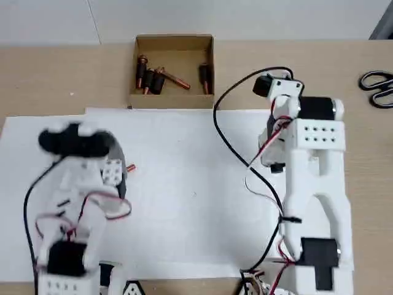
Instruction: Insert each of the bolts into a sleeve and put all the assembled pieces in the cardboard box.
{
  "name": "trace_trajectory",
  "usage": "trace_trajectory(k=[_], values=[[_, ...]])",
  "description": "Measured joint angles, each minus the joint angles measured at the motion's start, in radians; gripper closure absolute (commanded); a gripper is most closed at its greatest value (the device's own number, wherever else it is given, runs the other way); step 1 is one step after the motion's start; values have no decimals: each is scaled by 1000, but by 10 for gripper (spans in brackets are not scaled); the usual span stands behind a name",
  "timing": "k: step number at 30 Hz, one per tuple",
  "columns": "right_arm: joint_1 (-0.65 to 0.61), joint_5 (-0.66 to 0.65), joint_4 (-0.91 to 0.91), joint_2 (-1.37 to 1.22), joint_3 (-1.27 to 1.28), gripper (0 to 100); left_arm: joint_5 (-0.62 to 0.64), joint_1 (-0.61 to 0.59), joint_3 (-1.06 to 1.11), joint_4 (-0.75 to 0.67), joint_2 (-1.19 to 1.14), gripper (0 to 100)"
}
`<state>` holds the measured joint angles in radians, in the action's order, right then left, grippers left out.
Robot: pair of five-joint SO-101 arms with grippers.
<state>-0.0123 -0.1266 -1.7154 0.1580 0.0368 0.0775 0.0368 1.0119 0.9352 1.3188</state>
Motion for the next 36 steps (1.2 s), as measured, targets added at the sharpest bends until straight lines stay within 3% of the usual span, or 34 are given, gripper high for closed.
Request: trace_trajectory(k=[4,13,21,26,32,36], values=[[-3,0,0,91,52,996,28,0,-181,52,-269,993],[80,0,0,290,195,996,229,-49,-649,454,-766,993],[143,-57,0,446,278,996,341,-63,-769,709,-980,993],[143,-69,0,503,310,996,546,-68,-769,738,-1017,993],[143,-71,0,543,310,996,623,-51,-770,738,-1017,993],[143,-72,0,546,310,996,806,-51,-770,735,-1017,991]])
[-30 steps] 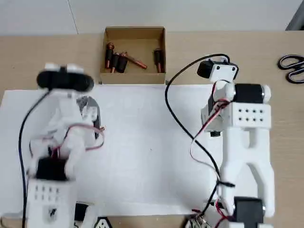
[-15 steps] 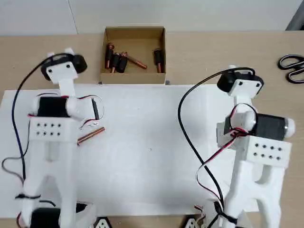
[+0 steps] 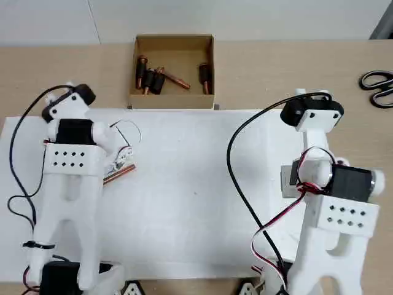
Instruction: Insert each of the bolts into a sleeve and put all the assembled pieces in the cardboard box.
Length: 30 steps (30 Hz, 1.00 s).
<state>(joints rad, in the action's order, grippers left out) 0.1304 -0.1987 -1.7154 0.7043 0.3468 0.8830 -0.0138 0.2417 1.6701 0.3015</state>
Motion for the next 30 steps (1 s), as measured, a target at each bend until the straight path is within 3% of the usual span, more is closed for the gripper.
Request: trace_trajectory(k=[5,8,12,21,27,30], values=[[0,0,0,0,0,996,334,-9,0,-64,0,990],[0,0,0,0,0,996,411,-9,0,-138,-18,990],[0,0,0,0,0,996,439,-14,0,-213,-104,990],[0,0,3,0,0,996,473,-75,-29,-230,-348,987],[0,0,3,0,0,996,442,-87,-29,-249,-425,812],[0,0,3,0,0,996,427,-87,-31,-259,-450,796]])
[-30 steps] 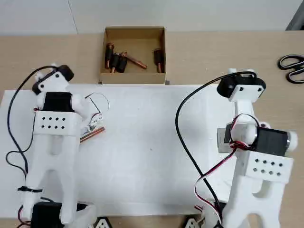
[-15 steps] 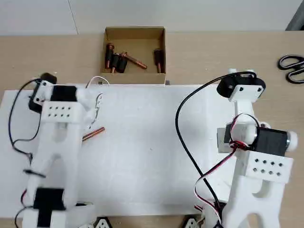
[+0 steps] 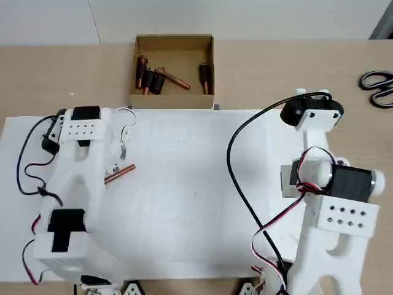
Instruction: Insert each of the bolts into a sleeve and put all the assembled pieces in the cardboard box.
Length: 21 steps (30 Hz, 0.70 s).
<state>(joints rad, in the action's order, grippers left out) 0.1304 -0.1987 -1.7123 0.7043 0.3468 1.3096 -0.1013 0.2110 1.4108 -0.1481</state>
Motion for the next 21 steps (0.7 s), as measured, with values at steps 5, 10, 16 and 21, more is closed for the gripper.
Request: trace_trajectory(k=[5,10,16,21], values=[[0,0,0,0,0,996,-2,-9,0,-3,-15,815],[0,0,0,0,0,996,5,-49,0,-3,-15,815],[0,0,0,0,0,996,-25,-64,0,72,-15,815],[0,0,0,0,0,996,-31,-64,-3,115,-15,815]])
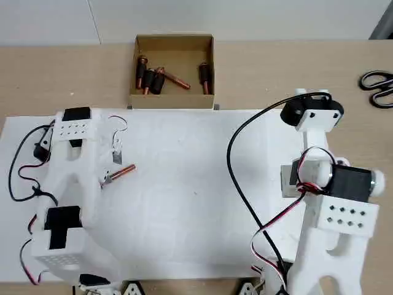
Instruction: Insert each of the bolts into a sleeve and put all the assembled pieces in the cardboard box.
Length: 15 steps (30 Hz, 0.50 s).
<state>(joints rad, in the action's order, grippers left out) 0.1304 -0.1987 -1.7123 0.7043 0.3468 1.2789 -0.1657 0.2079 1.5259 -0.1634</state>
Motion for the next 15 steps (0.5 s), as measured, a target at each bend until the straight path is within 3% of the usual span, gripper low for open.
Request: trace_trajectory(k=[15], values=[[0,0,2,0,2,996,-17,-26,34,-14,-2,815]])
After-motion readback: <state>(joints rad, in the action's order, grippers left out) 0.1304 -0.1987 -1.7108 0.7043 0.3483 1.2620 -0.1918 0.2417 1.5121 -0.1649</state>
